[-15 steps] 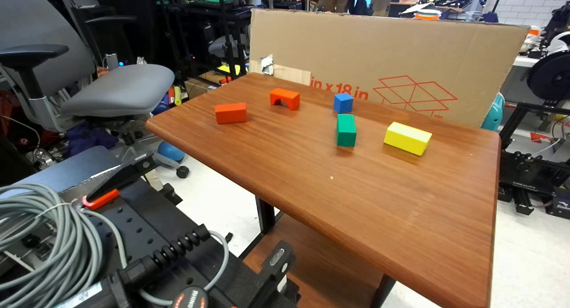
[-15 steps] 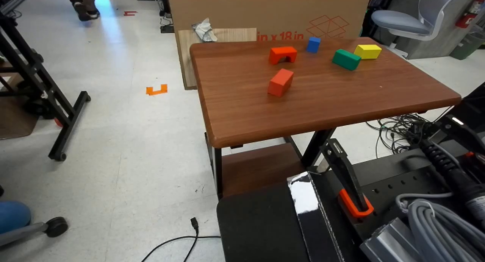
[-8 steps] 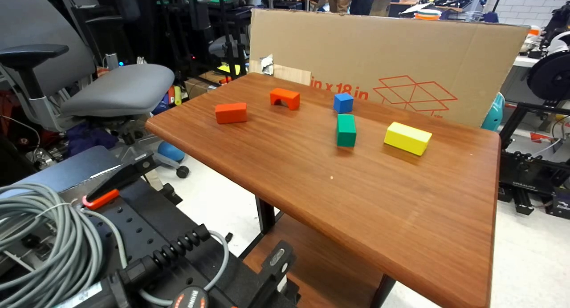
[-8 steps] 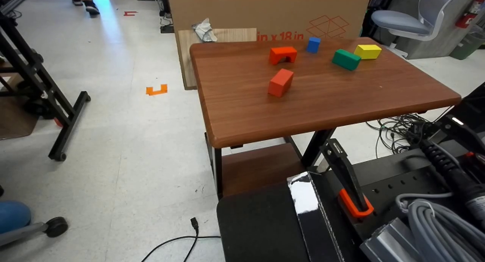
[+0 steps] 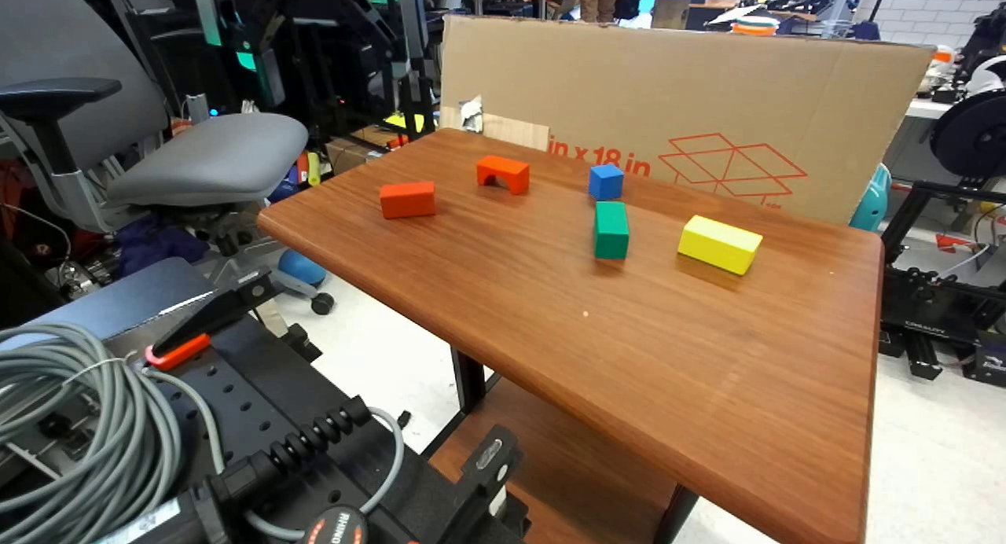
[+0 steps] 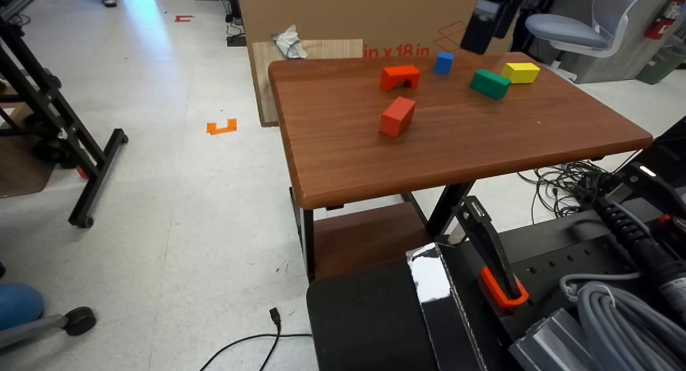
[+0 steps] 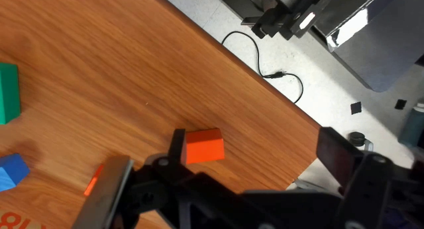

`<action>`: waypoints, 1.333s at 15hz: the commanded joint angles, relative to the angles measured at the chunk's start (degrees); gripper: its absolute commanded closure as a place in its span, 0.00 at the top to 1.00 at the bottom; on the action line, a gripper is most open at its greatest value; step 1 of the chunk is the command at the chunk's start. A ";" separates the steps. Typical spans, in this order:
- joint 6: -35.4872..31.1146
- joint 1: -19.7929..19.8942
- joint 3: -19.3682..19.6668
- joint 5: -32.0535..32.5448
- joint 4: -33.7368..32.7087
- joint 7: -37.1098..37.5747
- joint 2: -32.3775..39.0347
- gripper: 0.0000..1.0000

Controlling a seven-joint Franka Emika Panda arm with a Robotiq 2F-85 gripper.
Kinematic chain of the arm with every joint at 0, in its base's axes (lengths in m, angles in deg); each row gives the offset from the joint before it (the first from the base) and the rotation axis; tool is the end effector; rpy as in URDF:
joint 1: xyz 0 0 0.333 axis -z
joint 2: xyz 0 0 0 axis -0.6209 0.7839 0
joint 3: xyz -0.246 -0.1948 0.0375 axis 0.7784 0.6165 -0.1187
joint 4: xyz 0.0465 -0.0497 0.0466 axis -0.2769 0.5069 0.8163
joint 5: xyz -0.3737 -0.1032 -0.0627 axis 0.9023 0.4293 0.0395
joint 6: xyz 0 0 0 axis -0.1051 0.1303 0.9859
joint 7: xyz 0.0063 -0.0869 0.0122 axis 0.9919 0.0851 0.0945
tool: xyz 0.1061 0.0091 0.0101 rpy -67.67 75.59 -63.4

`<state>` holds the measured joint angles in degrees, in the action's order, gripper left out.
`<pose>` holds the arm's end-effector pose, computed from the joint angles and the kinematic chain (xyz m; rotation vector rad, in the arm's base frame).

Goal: Pick up the pinch object from the table and put it on the yellow object

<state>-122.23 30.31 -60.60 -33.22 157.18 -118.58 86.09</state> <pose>0.4621 0.1093 0.2718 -2.8604 -1.0809 0.0131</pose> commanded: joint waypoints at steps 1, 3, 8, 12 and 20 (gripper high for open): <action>-1.85 0.65 -1.01 3.73 -5.71 4.68 7.16 1.00; -1.90 0.84 -1.18 5.56 -8.21 7.12 10.23 1.00; -1.97 0.19 -0.76 12.15 -13.60 13.40 16.78 1.00; -2.72 -1.14 0.32 19.33 -16.05 17.11 20.53 1.00; -1.99 -3.56 0.67 28.28 -18.15 22.42 25.26 1.00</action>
<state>-123.33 28.42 -60.88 -8.02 140.69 -98.50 109.26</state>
